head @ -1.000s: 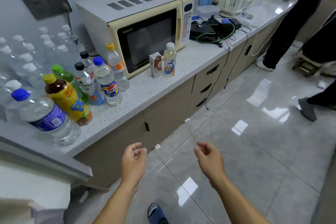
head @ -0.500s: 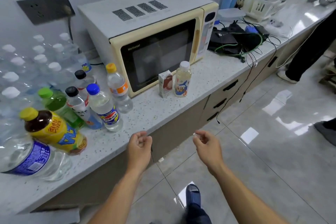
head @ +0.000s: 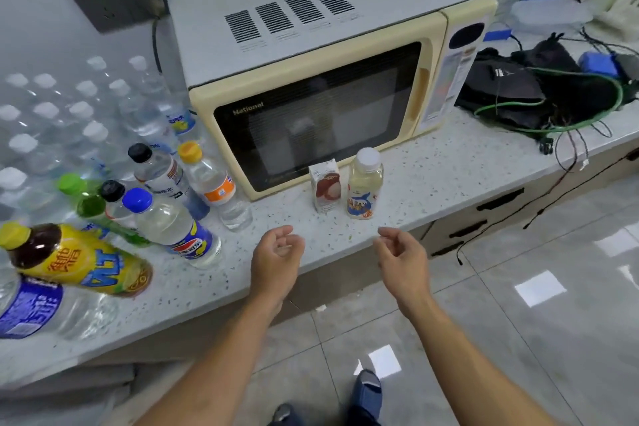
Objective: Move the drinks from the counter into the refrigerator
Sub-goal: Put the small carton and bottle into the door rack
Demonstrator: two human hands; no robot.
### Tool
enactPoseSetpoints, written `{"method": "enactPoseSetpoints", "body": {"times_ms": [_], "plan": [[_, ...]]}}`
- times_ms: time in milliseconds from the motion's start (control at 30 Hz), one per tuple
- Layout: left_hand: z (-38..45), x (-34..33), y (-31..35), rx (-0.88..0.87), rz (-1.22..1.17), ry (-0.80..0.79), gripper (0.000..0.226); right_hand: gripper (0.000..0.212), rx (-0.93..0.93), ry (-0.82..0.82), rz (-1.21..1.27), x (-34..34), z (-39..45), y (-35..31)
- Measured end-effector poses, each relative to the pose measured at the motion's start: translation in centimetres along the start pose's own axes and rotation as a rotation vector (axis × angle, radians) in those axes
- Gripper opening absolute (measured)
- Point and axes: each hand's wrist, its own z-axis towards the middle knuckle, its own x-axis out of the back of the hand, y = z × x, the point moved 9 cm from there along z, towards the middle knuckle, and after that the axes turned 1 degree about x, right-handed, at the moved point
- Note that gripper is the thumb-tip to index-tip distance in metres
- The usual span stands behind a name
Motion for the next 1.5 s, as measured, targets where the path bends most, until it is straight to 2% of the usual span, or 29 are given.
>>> {"method": "enactPoseSetpoints", "body": {"times_ms": [167,267,400,533,633,800,900,1067,1267,1367,1500], "plan": [[3.5,-2.6,2.7,-0.077,0.094,-0.031,0.065,0.059,0.112,-0.004,-0.124,-0.3,3.8,-2.3],[6.0,-4.1,3.5,-0.091,0.122,-0.055,0.072,0.079,0.146,-0.056,-0.183,-1.1,5.9,-3.2],[8.0,-6.4,4.1,-0.098,0.139,-0.11,0.073,0.088,0.191,-0.112,-0.205,-2.3,7.8,-4.0],[9.4,-7.9,4.4,-0.066,0.089,-0.183,0.064,0.08,0.273,-0.168,-0.181,-4.0,8.9,-5.5],[10.0,-8.0,4.5,-0.082,0.07,-0.245,0.048,0.076,0.271,-0.158,-0.157,-4.5,9.1,-5.8],[10.2,-6.6,3.8,-0.109,-0.021,-0.224,0.033,0.072,0.246,-0.095,-0.173,-4.5,9.0,-5.8],[9.7,-5.6,2.7,-0.047,-0.182,-0.236,0.026,0.067,0.223,-0.048,-0.199,-4.4,8.5,-5.8],[7.5,-4.2,0.3,0.152,-0.53,-0.32,0.013,0.06,0.213,-0.004,-0.157,-4.1,6.5,-5.5],[3.5,-2.3,-3.0,0.38,-0.846,-0.48,0.03,0.057,0.138,-0.045,-0.029,-4.4,2.5,-4.3],[0.6,-0.3,-4.5,0.362,-0.893,-0.489,0.042,0.055,0.115,-0.127,0.004,-5.0,-0.5,-3.6],[-3.6,2.4,-6.3,0.271,-0.888,-0.394,0.046,0.052,0.104,-0.228,0.054,-6.1,-4.6,-3.2]]}}
